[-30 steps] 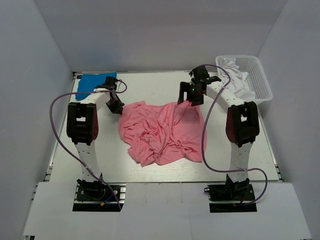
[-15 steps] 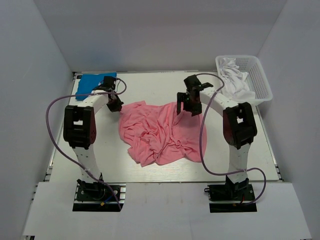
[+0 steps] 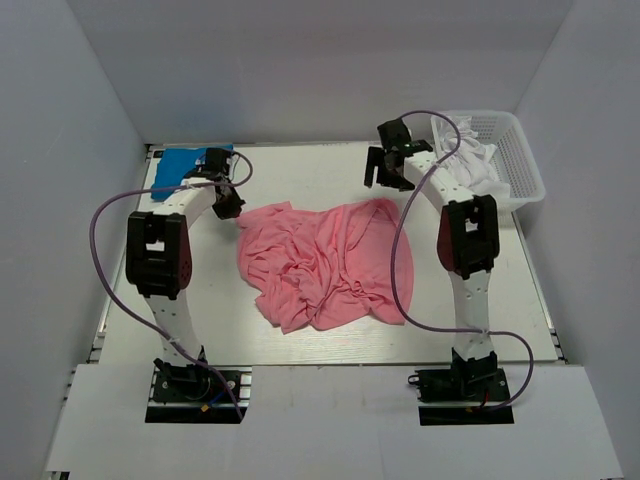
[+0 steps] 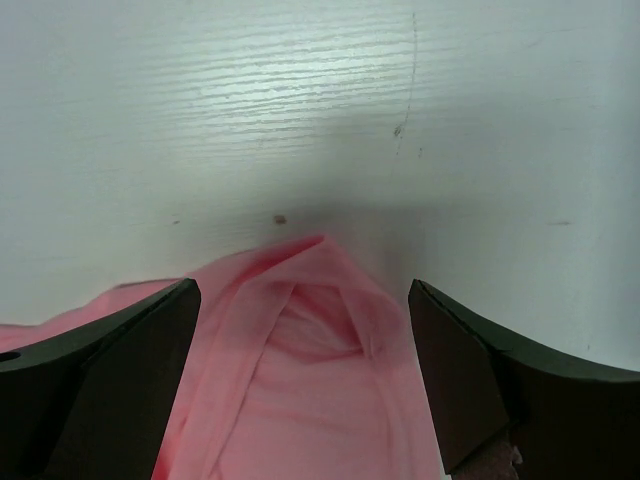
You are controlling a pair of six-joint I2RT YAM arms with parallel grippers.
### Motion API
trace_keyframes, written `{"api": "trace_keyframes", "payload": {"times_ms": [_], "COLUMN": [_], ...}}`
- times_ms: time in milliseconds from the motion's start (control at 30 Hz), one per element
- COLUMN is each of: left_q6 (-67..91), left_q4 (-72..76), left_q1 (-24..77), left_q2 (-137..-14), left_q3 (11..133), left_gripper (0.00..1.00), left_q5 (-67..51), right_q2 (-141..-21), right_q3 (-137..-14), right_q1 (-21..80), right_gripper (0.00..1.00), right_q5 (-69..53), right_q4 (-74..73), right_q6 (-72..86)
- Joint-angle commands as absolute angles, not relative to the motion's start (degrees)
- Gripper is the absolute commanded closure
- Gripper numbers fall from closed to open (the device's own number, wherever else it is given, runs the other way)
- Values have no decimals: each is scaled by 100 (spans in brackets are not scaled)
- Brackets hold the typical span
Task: Fold and stack the t-shirts
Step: Flatten out the tshirt
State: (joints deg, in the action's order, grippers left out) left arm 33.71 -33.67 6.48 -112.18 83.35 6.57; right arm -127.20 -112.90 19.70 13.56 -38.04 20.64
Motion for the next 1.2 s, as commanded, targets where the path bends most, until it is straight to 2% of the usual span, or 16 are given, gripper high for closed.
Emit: {"api": "trace_keyframes", "payload": {"times_ms": [0, 33, 67, 167, 233, 367, 400, 567, 700, 733, 800, 900, 933, 1000, 1067, 1167], "left_q6": [3278, 3278, 3278, 3331, 3331, 3331, 3331, 3506, 3507, 3507, 3507, 3507, 3507, 3437, 3314, 3261], "left_q4": [-3638, -3708, -3709, -3709, -3656, -3595, -3595, -3525, -3411, -3410, -3332, -3226, -3226, -3164, -3024, -2699], "left_q1": [633, 633, 633, 633, 633, 633, 633, 633, 633, 633, 633, 633, 633, 694, 694, 747], "left_q2": [-11320, -11433, -11435, -11505, -11505, -11619, -11671, -11672, -11733, -11733, -11865, -11936, -12014, -12067, -12067, -11709], "left_q3": [8675, 8744, 8745, 8745, 8745, 8692, 8692, 8385, 8306, 8306, 8306, 8437, 8437, 8560, 8500, 8359], "left_gripper": [87, 77, 57, 42, 38, 38, 38, 40, 44, 44, 54, 68, 82, 100, 100, 100], "left_q5": [659, 659, 659, 659, 607, 545, 545, 545, 493, 431, 283, 45, -8, -122, -184, -237], "right_q2": [-13016, -13095, -13148, -13280, -13333, -13289, -13254, -13088, -13113, -13122, -13131, -13087, -13087, -13008, -12955, -12754], "right_q3": [-11610, -11619, -11610, -11697, -11698, -11506, -11479, -11171, -11127, -11092, -11048, -10978, -10951, -10934, -10907, -10890], "right_q1": [1925, 1907, 1890, 1793, 1767, 1714, 1705, 1688, 1696, 1696, 1696, 1679, 1679, 1687, 1679, 1687], "right_gripper": [9, 9, 9, 9, 9, 11, 18, 20, 22, 28, 30, 51, 67, 82, 100, 100], "right_q5": [1415, 1424, 1433, 1328, 1275, 1090, 1090, 793, 361, 291, 185, 220, 202, 342, 421, 536], "right_q4": [-3727, -3700, -3657, -3507, -3516, -3533, -3542, -3437, -3331, -3322, -3287, -3304, -3287, -3296, -3270, -3200], "right_q6": [1574, 1538, 1512, 1415, 1424, 1450, 1441, 1380, 1353, 1380, 1415, 1547, 1590, 1591, 1626, 1504]}}
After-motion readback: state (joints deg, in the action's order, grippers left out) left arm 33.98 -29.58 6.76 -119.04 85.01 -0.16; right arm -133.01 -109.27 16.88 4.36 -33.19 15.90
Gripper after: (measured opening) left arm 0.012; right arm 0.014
